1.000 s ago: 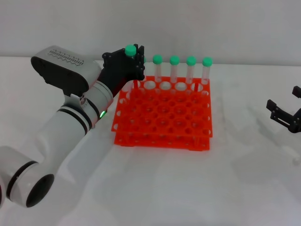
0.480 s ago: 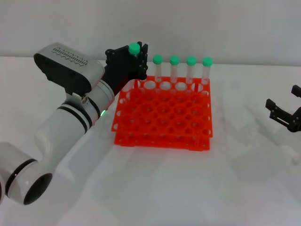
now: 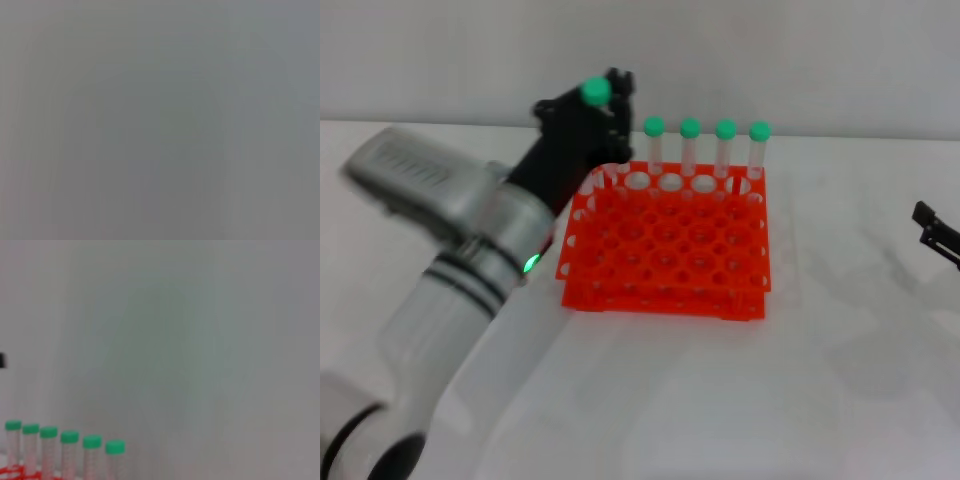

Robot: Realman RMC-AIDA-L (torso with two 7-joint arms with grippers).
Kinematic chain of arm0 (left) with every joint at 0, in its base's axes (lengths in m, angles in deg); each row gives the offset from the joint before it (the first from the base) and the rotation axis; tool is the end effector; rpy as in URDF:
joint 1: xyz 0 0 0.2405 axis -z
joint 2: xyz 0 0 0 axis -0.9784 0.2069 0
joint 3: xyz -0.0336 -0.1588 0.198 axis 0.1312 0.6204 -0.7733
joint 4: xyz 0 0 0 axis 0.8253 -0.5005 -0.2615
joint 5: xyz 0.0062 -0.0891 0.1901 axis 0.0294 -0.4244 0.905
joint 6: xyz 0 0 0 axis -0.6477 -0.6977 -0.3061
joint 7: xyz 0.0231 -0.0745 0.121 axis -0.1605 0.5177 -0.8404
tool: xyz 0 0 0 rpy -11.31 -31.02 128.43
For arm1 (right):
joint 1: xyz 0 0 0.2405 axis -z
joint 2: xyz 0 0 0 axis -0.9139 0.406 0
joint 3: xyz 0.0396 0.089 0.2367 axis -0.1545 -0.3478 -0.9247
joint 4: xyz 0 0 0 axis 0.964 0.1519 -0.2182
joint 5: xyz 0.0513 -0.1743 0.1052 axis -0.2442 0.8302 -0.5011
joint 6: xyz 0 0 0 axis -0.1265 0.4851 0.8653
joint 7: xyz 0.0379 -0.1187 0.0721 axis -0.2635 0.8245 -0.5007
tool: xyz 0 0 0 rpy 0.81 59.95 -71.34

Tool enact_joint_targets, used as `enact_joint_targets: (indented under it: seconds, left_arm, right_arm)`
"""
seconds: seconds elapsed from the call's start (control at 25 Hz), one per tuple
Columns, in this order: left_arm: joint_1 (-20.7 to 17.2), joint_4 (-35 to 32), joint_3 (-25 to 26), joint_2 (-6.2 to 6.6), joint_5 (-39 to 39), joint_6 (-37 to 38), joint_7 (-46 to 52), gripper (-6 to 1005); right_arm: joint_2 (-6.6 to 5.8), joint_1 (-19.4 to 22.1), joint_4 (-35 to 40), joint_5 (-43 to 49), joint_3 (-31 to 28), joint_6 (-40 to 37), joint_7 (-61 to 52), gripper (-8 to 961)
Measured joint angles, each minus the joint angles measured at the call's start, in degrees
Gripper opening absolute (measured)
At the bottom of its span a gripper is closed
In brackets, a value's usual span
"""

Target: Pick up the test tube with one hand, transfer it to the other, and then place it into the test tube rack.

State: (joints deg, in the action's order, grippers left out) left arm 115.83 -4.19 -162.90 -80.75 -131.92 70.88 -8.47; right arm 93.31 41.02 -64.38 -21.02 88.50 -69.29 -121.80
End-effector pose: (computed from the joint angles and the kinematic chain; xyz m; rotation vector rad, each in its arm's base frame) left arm -0.1910 0.3852 -0.0659 -1.8662 -0.3873 -0.9811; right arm 0.3274 0.3446 0.0189 -1.9315 0.4573 0.7409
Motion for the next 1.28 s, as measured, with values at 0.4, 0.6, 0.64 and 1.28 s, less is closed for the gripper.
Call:
enact_joint_targets:
  seconds: [0.4, 0.6, 0.64, 1.28]
  left_arm:
    - [-15.13, -0.77, 0.99, 0.89, -0.04, 17.85, 18.97, 158]
    - [-15.7, 7.9, 2.76, 1.78, 2.68, 21.14, 39.63, 164]
    - [-15.16, 10.2, 2.87, 2.32, 3.86, 21.47, 43.87, 166]
    - [-6.08, 28.04, 2.26, 4.87, 17.61, 18.94, 64.05, 186]
  right_arm:
    - [-0.11, 1.88, 0.01, -2.99, -0.09, -2.22, 0.5, 845]
    - [-0.24, 2.41, -0.01, -3.02, -0.09, -2.24, 1.6, 845]
    - [-0.26, 2.39, 0.0, -3.03, -0.09, -2.24, 1.77, 845]
    - [-0.15, 2.51, 0.0, -3.06, 0.01, -2.24, 4.1, 844]
